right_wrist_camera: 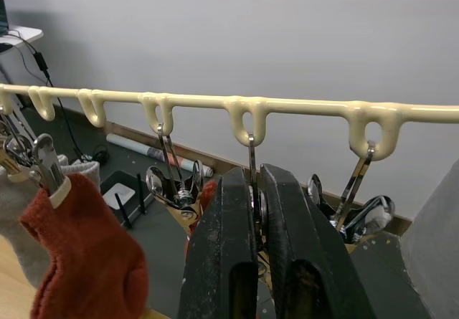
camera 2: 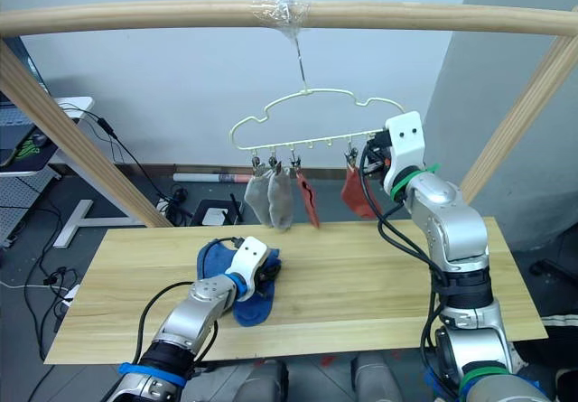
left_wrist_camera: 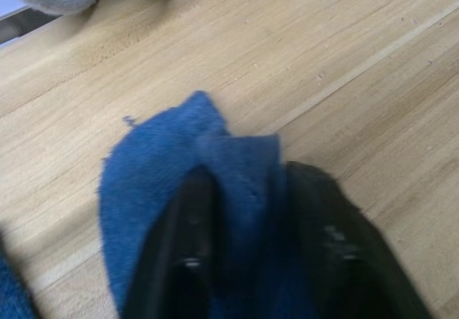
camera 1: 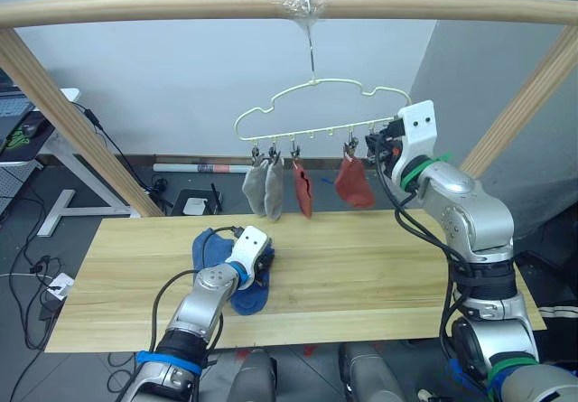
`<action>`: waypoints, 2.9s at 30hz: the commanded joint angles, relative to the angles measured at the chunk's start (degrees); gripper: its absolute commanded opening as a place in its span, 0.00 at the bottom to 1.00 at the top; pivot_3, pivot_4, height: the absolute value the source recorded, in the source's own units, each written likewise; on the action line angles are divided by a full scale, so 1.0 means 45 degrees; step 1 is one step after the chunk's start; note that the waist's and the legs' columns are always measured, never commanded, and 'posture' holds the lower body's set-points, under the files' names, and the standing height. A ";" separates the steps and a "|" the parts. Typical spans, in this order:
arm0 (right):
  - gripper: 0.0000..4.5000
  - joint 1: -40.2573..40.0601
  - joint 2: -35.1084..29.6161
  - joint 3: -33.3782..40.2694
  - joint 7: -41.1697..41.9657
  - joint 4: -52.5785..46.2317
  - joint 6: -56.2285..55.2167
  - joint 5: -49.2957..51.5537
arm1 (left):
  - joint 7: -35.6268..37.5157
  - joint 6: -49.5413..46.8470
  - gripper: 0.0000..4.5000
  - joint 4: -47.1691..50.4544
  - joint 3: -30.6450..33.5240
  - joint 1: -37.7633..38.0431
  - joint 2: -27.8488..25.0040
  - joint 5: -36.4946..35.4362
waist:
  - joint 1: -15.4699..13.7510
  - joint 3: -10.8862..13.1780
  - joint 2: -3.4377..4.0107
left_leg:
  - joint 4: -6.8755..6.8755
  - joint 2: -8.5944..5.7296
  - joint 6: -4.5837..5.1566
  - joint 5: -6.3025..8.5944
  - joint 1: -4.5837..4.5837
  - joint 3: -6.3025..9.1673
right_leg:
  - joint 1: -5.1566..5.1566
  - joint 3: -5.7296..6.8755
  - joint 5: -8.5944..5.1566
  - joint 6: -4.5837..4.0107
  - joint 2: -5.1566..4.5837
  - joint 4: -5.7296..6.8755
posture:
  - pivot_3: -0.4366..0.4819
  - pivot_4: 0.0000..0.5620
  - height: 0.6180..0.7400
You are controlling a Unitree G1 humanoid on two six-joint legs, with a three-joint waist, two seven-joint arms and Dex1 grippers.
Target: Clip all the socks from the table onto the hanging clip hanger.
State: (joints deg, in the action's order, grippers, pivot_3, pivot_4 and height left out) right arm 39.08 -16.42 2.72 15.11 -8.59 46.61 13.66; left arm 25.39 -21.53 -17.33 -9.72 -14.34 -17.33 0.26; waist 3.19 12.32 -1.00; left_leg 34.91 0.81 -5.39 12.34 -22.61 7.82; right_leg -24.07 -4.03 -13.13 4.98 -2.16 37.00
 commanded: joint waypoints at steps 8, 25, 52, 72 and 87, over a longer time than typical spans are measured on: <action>0.00 0.0742 -0.0667 0.0705 0.0490 0.0457 0.0996 0.0717 | 0.0839 0.2640 0.00 0.0896 -0.0730 0.0154 0.0342 0.0204 | -0.0032 0.0009 0.0006 | 0.0000 -0.0002 0.0000 0.0000 -0.0027 0.0001 | -0.0016 0.0002 0.0000 -0.0001 -0.0004 -0.0011 | 0.43 0.38 1.00; 0.00 0.4401 0.2054 0.6997 -0.3118 0.0531 0.9630 0.2538 | 0.1446 0.4693 0.00 0.4011 -0.0788 -0.0923 0.3155 -0.1770 | -0.0092 0.0024 0.0013 | 0.0005 -0.0009 0.0002 0.0001 -0.0057 0.0008 | -0.0026 0.0008 0.0002 -0.0010 -0.0007 -0.0020 | 0.40 0.37 1.00; 0.00 0.3947 0.2498 0.7482 -0.5384 -0.0234 1.0198 0.4540 | 0.1127 0.6655 0.00 0.1063 -0.0945 -0.3155 0.4486 -0.1597 | 0.0022 0.0023 0.0016 | 0.0001 -0.0011 0.0011 0.0006 -0.0064 0.0011 | -0.0027 0.0011 -0.0003 -0.0006 -0.0005 -0.0028 | 0.36 0.35 1.00; 0.74 0.4030 0.2193 0.7666 -0.6171 -0.0024 1.0198 0.6291 | 0.1165 0.6808 0.00 0.0732 -0.1025 -0.3479 0.4876 -0.1589 | 0.0189 0.0026 0.0020 | -0.0003 -0.0011 0.0015 0.0008 -0.0072 0.0007 | -0.0040 0.0008 -0.0004 -0.0005 -0.0004 -0.0030 | 0.36 0.34 1.00; 0.99 0.1473 -0.1639 0.4392 -0.2489 -0.4295 0.8085 0.6934 | 0.1080 0.6210 0.00 -0.2387 0.0376 -0.5190 0.6011 -0.2755 | 0.0574 0.0036 0.0037 | -0.0003 -0.0012 0.0027 0.0016 -0.0074 -0.0009 | -0.0051 -0.0003 -0.0016 0.0016 0.0000 -0.0038 | 0.32 0.33 1.00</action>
State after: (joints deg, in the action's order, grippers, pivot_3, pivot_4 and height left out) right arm 45.83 -22.58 24.08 1.90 -24.17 86.75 45.59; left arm 30.50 5.03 -27.25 -8.91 -35.25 8.00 -11.44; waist 5.77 12.48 -0.84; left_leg 34.90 0.76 -5.27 12.41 -22.95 7.77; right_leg -24.31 -4.04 -13.20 5.06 -2.17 36.82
